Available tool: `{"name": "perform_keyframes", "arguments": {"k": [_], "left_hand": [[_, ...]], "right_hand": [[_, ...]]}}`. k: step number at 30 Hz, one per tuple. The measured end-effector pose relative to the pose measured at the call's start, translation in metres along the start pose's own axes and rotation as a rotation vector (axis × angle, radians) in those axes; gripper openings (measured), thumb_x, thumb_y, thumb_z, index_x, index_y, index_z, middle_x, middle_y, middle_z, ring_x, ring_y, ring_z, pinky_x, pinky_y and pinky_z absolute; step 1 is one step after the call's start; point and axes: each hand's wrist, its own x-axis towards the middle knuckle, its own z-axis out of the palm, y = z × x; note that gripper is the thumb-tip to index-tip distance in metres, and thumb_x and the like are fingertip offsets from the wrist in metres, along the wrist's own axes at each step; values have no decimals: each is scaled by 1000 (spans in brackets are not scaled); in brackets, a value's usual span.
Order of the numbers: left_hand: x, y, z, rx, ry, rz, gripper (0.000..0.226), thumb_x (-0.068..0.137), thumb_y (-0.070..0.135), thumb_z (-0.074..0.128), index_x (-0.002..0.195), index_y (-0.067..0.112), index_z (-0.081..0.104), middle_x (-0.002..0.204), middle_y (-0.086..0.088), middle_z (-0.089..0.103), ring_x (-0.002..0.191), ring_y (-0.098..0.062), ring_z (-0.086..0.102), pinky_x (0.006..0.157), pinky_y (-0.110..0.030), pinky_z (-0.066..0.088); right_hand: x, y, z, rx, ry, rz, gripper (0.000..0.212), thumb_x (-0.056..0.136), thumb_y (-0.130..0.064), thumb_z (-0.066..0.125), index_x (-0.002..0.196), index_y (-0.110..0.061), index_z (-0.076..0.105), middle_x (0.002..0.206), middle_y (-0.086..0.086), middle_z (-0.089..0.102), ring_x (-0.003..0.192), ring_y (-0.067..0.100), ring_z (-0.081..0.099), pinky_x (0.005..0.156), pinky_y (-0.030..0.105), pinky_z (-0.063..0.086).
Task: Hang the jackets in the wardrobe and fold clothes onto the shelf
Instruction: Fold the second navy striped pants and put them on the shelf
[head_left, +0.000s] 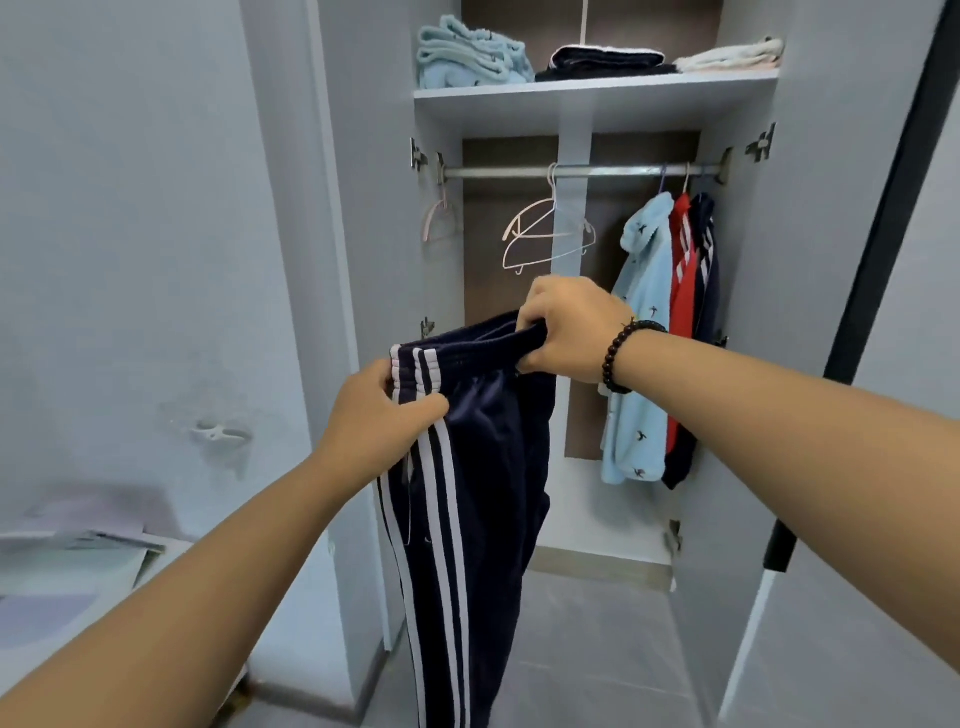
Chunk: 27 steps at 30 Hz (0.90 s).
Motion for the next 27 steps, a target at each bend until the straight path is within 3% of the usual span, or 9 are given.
{"name": "perform_keyframes", "arguments": {"k": [3, 6, 10, 13, 16, 18, 21, 24, 27], "left_hand": [[-28, 11, -32, -109, 30, -98, 25, 81, 12, 66, 62, 28, 67, 59, 11, 65, 58, -4, 63, 53, -16, 48], [-43, 30, -67, -122, 28, -132, 10, 85, 7, 55, 82, 11, 63, 70, 3, 63, 67, -11, 60, 63, -23, 47], [-57, 52, -114, -114, -5, -169, 13, 86, 0, 44, 96, 3, 53, 86, 1, 59, 82, -17, 52, 75, -32, 40], [-73, 63, -138, -133, -29, -172, 24, 88, -1, 42, 109, -1, 53, 93, -8, 62, 85, -22, 58, 75, -34, 46], [-92, 78, -153, -181, -13, -148, 20, 89, -2, 41, 98, 6, 57, 85, -5, 64, 82, -23, 61, 69, -31, 47], [-101, 97, -157, -209, -39, -103, 22, 87, 2, 43, 99, 8, 60, 87, -5, 68, 86, -24, 63, 76, -34, 50], [-116, 136, -155, -246, -115, -19, 33, 75, 17, 50, 105, 13, 63, 98, -8, 71, 93, -26, 67, 87, -41, 51], [-133, 172, -142, -282, -189, 57, 27, 75, 21, 54, 98, 26, 68, 100, -5, 73, 95, -26, 70, 89, -43, 53], [-154, 198, -123, -303, -228, 117, 25, 83, 19, 58, 102, 30, 68, 101, -5, 74, 95, -26, 71, 92, -46, 53]], "right_hand": [[-16, -39, -14, -65, 104, -18, 17, 77, -36, 75, 84, -22, 68, 98, -4, 45, 84, 18, 51, 65, 29, 39], [-20, -78, -27, -82, 181, -40, 18, 79, -35, 73, 89, -22, 68, 101, -2, 43, 75, 18, 48, 64, 31, 41], [-13, -121, -58, -62, -10, -62, 21, 80, -39, 68, 91, -21, 67, 96, 2, 52, 79, 22, 54, 68, 32, 47], [-13, -150, -79, -38, -167, -30, 15, 80, -36, 67, 83, -21, 67, 80, 3, 62, 78, 22, 61, 67, 32, 53], [-20, -173, -97, -106, -120, 7, 14, 82, -35, 65, 89, -24, 70, 78, 1, 63, 77, 24, 62, 68, 36, 55], [-25, -185, -107, -106, -85, 60, 12, 83, -26, 61, 86, -16, 67, 78, 4, 64, 74, 27, 64, 66, 35, 56], [-39, -199, -125, 249, -156, 266, 21, 87, -7, 42, 99, -2, 59, 71, 17, 71, 59, 30, 69, 56, 35, 59], [-63, -208, -146, 746, -166, 497, 30, 93, -10, 35, 110, 5, 55, 71, 17, 69, 59, 29, 69, 53, 37, 59], [-94, -207, -170, 1232, -160, 640, 32, 92, -25, 36, 87, -2, 58, 64, 14, 68, 57, 28, 67, 53, 39, 57]]}}
